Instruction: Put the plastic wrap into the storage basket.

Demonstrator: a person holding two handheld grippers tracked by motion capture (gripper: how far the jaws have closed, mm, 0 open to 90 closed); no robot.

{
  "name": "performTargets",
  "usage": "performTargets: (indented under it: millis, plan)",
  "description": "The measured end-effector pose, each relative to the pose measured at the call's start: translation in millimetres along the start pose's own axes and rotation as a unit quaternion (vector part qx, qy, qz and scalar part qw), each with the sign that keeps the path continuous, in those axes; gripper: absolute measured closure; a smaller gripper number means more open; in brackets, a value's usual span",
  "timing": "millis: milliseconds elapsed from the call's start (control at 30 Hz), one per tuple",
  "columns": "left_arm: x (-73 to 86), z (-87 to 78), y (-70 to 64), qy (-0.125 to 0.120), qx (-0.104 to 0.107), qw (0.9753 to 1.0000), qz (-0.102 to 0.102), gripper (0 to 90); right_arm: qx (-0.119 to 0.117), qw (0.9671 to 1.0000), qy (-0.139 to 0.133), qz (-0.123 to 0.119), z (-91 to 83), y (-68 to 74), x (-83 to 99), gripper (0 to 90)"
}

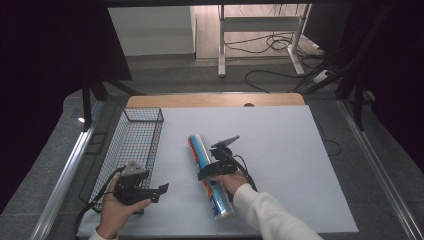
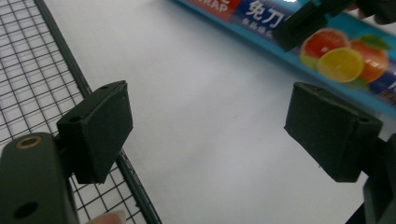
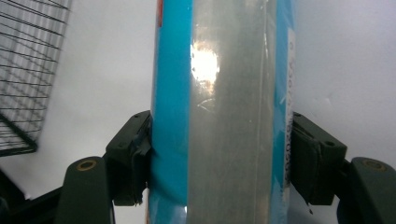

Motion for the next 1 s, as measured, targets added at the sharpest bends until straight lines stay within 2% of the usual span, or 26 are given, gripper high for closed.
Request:
performTargets:
  millis: [67,167,333,367,467,500,600,667,733,800,833,867,900,933,967,1000]
  plan:
    - [0.1,-0.1,1.6,-0.001,0.001,1.0000,-0.005,15.4,-0.004,1.0000,0.002,-0.001,-2.8,-0.1,0.0,32.4]
    - [-0.9,-0.9,1.7,-0.003,0.003,1.0000,-0.008,15.4,-0.019,0.9998,-0.009,-0.002,-15.9,1.0,-1.6,32.5]
    - [-0.9,-0.4,1.0,-0.003,0.003,1.0000,-0.008,15.5,-0.027,0.9995,-0.014,-0.012,-26.1,3.9,-0.3,32.6]
    - [-1.4,-0.9,1.0,-0.004,0.003,0.9999,-0.010,15.5,-0.033,0.9991,-0.018,-0.021,-33.0,7.6,-0.7,32.6]
    - [-2.6,-2.1,1.2,-0.008,0.004,0.9999,-0.014,15.7,-0.045,0.9983,-0.026,-0.026,-42.7,13.3,-1.4,32.6]
    - [-4.6,-3.5,1.0,-0.013,0.008,0.9997,-0.017,16.0,-0.056,0.9971,-0.039,-0.033,-53.9,18.6,-2.2,32.6]
    - [-8.2,-5.4,-0.1,-0.021,0.019,0.9992,-0.029,16.3,-0.069,0.9957,-0.049,-0.038,-65.7,22.7,-1.3,32.6]
    - [-12.5,-7.1,-2.4,-0.029,0.037,0.9979,-0.044,16.7,-0.086,0.9930,-0.068,-0.044,-79.6,25.4,1.2,32.6]
    - [-17.7,-9.6,-6.3,-0.037,0.060,0.9957,-0.060,16.8,-0.090,0.9919,-0.074,-0.049,-83.1,25.5,2.3,32.6]
    - [-24.5,-12.4,-12.2,-0.048,0.088,0.9920,-0.076,16.9,-0.103,0.9898,-0.084,-0.052,-89.4,25.7,5.3,32.6]
    - [-31.0,-13.7,-18.9,-0.055,0.115,0.9881,-0.086,16.9,-0.118,0.9874,-0.092,-0.051,-94.7,25.6,8.5,32.6]
    - [-31.0,-13.7,-18.9,-0.055,0.115,0.9881,-0.086,16.9,-0.118,0.9874,-0.092,-0.051,-94.7,25.6,8.5,32.6]
    - [-36.5,-13.8,-26.6,-0.058,0.149,0.9823,-0.097,16.8,-0.130,0.9854,-0.098,-0.051,-98.6,24.6,11.7,32.6]
    - [-36.5,-13.8,-26.6,-0.058,0.149,0.9823,-0.097,16.8,-0.130,0.9854,-0.098,-0.051,-98.6,24.6,11.7,32.6]
    - [-42.7,-11.8,-35.8,-0.054,0.189,0.9736,-0.116,16.5,-0.138,0.9837,-0.104,-0.051,-100.6,23.3,13.7,32.6]
    - [-42.7,-11.8,-35.8,-0.054,0.189,0.9736,-0.116,16.4,-0.138,0.9837,-0.104,-0.051,-100.6,23.3,13.7,32.6]
Point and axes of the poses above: each handheld gripper's, and its own axes: z roughly forward along the jaws, x roughly out of its underside, y roughly to its left, the point moved 10 cm from there along z, roughly forward along the jaws, and after that the axes turned 12 degrees about -x, right-handed, at the moved point
